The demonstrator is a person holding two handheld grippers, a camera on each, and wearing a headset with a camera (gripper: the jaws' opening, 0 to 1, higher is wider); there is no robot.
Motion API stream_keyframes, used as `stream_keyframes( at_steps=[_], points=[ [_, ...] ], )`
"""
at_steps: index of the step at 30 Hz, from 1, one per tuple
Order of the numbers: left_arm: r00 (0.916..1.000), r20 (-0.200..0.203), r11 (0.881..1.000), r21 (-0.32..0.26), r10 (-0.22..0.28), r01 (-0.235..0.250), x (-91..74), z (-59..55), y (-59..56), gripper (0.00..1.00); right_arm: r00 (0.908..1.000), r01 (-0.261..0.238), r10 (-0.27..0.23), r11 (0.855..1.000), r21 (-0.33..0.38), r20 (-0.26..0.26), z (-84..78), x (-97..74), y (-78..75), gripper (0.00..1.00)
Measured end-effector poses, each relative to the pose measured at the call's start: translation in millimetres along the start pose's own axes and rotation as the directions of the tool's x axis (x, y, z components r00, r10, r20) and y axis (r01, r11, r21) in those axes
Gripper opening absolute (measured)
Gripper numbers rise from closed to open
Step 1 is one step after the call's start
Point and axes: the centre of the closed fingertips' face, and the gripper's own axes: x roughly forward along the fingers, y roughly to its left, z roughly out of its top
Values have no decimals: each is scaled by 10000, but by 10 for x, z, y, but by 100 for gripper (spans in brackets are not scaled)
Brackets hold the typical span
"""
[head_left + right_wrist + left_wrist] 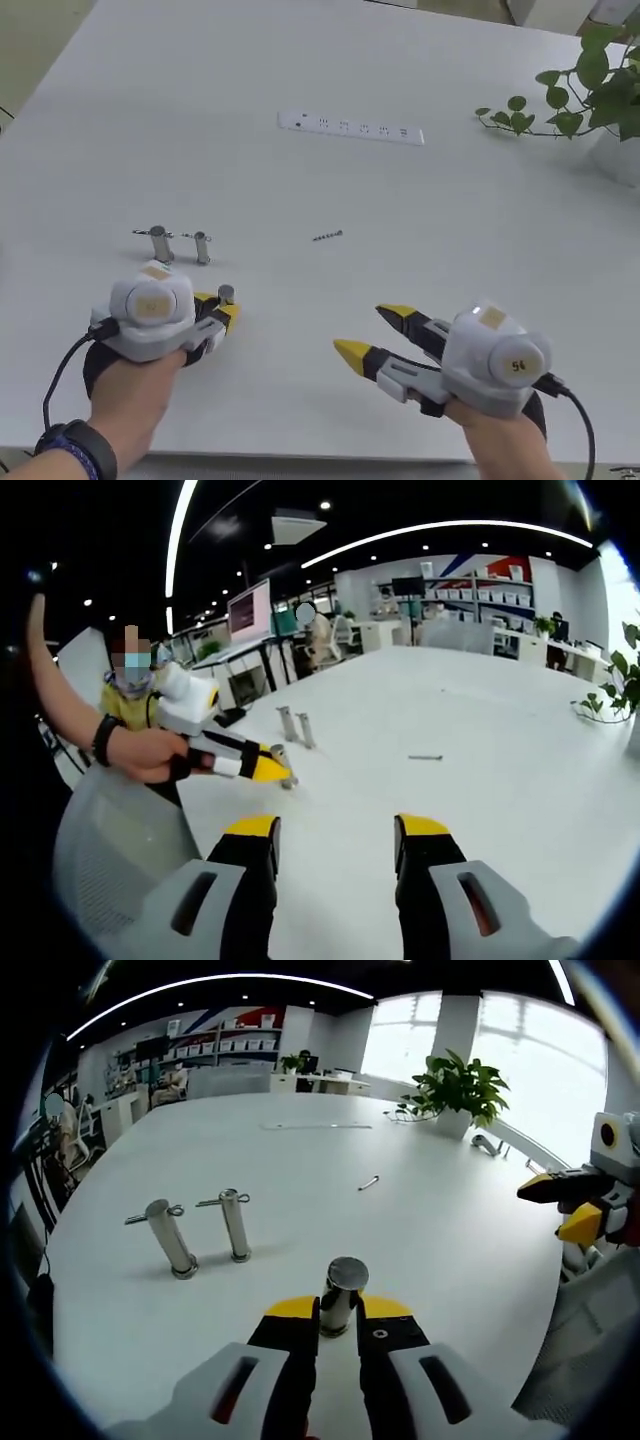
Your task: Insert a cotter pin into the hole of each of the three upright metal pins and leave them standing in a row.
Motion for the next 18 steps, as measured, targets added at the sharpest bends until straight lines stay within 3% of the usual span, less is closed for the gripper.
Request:
stream_keyframes(
  at_steps=[8, 18],
  points=[
    [9996, -61, 9983, 510, -279, 282, 5, -2, -6, 12, 10000, -16, 16, 10000, -28, 12, 15, -3, 0, 47],
    [9955, -235, 9863, 1351, -918, 941, 6, -11, -17, 12, 9999, -128, 128, 9999, -64, -49, 2, -17, 3, 47]
  ],
)
